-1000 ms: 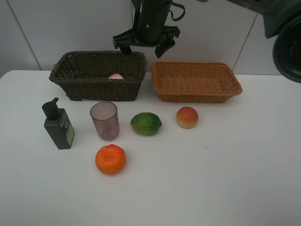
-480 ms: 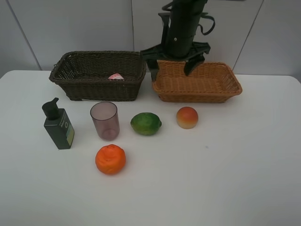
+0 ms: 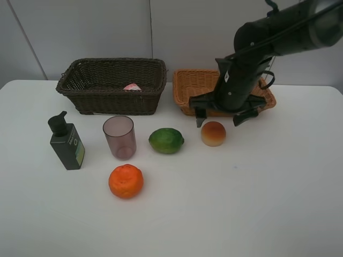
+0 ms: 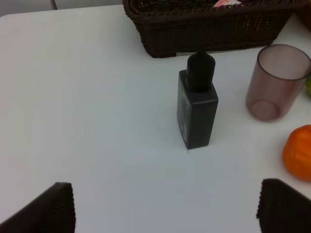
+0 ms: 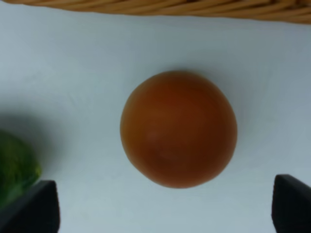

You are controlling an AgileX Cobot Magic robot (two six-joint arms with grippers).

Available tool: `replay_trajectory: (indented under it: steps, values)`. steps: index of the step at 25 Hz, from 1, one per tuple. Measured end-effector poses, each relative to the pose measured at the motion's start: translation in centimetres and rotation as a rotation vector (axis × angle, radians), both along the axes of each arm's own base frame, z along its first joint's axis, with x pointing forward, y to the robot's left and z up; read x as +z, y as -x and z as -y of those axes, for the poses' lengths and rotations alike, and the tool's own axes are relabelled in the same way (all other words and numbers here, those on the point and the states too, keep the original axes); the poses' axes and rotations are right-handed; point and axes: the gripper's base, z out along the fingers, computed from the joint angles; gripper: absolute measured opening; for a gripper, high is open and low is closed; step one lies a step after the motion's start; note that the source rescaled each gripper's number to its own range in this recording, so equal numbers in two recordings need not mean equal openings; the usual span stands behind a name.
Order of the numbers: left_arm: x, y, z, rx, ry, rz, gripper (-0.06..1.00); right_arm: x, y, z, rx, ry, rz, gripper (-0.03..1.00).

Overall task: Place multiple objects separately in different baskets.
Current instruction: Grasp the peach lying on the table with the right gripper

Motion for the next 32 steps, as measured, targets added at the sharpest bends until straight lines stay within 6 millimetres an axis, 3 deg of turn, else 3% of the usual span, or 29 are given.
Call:
replay_trajectory:
  steps: [8, 20, 32]
  values:
    - [0.0, 0.0, 0.0, 0.000, 0.000, 0.000, 0.97, -2.8, 0.9, 0.6, -0.047, -0.057, 0.101, 0.91]
    - [0.0, 0.0, 0.0, 0.000, 0.000, 0.000, 0.97, -3.0, 0.4, 0.5, -0.027, -0.099, 0.219, 0.91]
    - [0.0, 0.0, 0.0, 0.000, 0.000, 0.000, 0.97, -5.9, 0.2, 0.4, -0.006, -0.065, 0.167, 0.91]
